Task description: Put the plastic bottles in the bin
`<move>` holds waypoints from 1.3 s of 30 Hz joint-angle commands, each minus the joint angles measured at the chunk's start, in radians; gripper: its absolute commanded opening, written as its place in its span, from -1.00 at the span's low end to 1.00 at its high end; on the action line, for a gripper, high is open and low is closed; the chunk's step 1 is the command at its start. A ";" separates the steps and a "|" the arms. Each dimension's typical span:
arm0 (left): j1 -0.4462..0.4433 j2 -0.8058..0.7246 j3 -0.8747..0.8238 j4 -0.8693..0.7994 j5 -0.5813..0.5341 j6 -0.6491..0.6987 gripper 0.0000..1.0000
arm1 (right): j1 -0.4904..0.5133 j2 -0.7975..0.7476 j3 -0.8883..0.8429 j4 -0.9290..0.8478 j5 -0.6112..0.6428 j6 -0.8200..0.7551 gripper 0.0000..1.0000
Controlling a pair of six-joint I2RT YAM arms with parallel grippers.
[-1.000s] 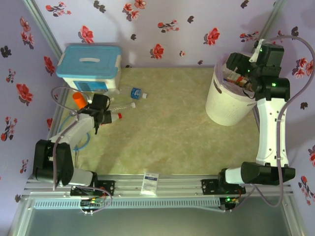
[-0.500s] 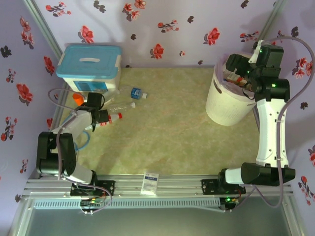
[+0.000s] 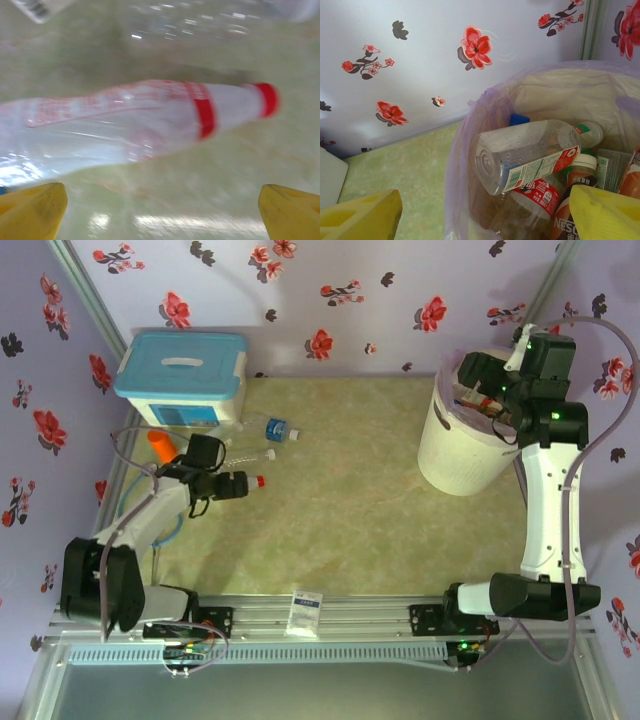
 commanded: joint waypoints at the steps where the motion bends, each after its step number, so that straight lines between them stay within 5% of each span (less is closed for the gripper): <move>1: -0.042 -0.071 0.023 -0.088 0.076 -0.014 0.96 | 0.002 -0.021 -0.014 0.019 -0.018 0.006 0.74; 5: -0.033 -0.097 0.024 -0.078 -0.003 -0.082 0.97 | 0.002 -0.020 -0.019 0.020 -0.023 0.004 0.75; 8: 0.001 -0.140 -0.067 0.032 -0.105 -0.418 0.99 | 0.002 -0.026 -0.023 0.020 -0.021 0.004 0.75; 13: 0.010 -0.252 -0.423 0.572 -0.107 -1.047 0.93 | 0.002 -0.031 -0.028 0.021 -0.029 0.007 0.75; 15: 0.007 -0.234 -0.462 0.658 -0.141 -1.149 0.94 | 0.002 -0.033 -0.028 0.018 -0.022 0.003 0.75; 22: 0.029 -0.139 -0.447 0.691 -0.281 -1.192 0.90 | 0.002 -0.043 -0.039 0.015 -0.021 0.000 0.75; 34: 0.094 0.114 -0.429 0.912 -0.210 -1.166 0.82 | 0.003 -0.058 -0.020 -0.004 -0.001 -0.013 0.75; 39: 0.101 0.216 -0.394 0.961 -0.174 -1.138 0.58 | 0.002 -0.069 -0.019 -0.004 -0.001 -0.012 0.75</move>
